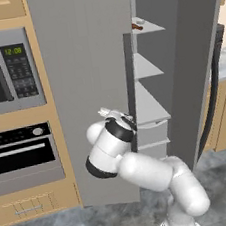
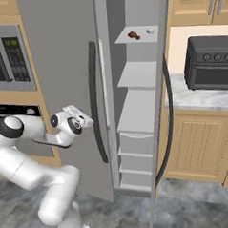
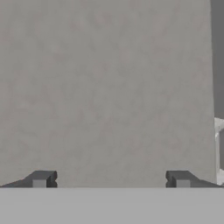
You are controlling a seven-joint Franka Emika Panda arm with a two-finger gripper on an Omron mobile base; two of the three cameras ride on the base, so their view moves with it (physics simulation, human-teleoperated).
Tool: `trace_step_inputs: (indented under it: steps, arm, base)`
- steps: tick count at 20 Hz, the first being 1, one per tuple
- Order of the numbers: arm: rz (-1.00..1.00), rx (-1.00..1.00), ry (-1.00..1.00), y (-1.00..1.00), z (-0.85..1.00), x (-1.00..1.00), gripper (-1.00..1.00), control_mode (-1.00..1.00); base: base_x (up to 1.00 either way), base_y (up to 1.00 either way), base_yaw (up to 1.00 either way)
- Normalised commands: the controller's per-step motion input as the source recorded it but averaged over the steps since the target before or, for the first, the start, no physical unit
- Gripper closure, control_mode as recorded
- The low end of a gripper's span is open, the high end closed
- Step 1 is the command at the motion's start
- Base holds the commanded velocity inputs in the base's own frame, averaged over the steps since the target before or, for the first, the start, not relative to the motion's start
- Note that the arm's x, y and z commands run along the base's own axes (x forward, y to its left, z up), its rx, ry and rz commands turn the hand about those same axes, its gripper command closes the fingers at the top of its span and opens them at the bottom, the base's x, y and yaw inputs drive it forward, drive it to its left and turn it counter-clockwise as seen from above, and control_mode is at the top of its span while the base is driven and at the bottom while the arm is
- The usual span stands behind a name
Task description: There's a chicken drumstick in the fridge that needs to be moved to the freezer for freezing. Pick up the chicken drumstick from the fridge, place it on any shelf in the freezer, and close the fridge and freezer doors when done.
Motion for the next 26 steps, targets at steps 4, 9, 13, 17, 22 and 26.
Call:
trace_step_inputs:
  steps: [4,9,13,17,22,26]
  arm:
    - [0.0,0.0,-0.08,-0.06,0.07,1.0,-1.0,-1.0]
    - [0.0,0.0,-0.11,0.0,0.09,1.0,-1.0,-1.0]
    - [0.03,0.0,-0.12,0.0,0.02,0.83,-1.0,-1.0]
    - [0.0,0.0,-0.03,0.0,0.25,0.35,-1.0,-1.0]
    - [0.0,0.0,-0.03,0.0,0.59,-0.1,-1.0,-1.0]
    - [0.0,-0.02,-0.05,0.0,0.91,-0.82,-1.0,-1.0]
  base:
    - [0.0,0.0,0.0]
    - [0.0,0.0,0.0]
    - [0.0,0.0,0.0]
    - [0.0,0.0,0.0]
    - [0.0,0.0,0.0]
    - [0.0,0.0,0.0]
